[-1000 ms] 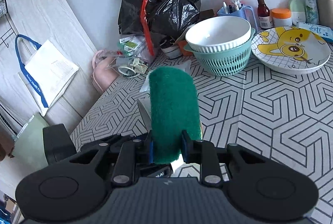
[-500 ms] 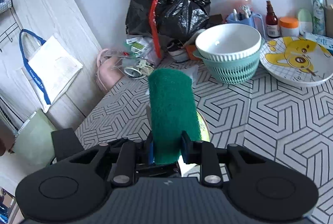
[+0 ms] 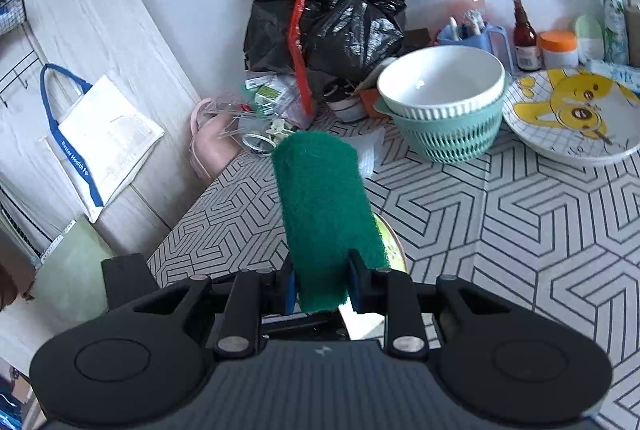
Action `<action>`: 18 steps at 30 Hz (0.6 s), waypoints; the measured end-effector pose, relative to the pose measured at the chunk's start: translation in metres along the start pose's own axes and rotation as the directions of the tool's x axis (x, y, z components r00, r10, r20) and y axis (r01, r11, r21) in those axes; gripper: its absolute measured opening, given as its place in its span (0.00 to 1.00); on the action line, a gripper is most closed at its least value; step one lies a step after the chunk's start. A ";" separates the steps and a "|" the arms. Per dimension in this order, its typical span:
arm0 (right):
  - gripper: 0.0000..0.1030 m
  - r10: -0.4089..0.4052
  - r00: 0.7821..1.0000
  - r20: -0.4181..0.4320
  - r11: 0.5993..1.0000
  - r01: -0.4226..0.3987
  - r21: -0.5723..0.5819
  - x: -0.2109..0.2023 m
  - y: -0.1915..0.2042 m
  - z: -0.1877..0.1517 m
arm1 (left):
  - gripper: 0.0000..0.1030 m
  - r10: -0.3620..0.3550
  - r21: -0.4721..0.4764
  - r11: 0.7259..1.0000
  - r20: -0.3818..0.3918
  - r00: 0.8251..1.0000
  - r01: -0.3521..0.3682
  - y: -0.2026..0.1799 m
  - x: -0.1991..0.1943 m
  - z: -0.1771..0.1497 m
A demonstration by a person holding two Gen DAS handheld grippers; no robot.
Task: Clean bowl
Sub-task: 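Scrub the bowl's rim and interior with the right gripper while the left gripper holds it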
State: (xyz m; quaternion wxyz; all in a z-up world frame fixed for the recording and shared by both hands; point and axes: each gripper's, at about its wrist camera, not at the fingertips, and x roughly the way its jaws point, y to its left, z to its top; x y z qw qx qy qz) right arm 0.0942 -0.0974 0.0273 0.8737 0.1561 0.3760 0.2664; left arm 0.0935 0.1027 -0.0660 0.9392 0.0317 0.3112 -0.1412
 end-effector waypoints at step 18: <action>0.24 0.012 1.000 -0.022 1.000 -0.012 0.020 -0.003 -0.007 -0.011 | 0.53 0.024 0.020 1.000 0.005 1.000 -0.024 -0.003 0.001 0.000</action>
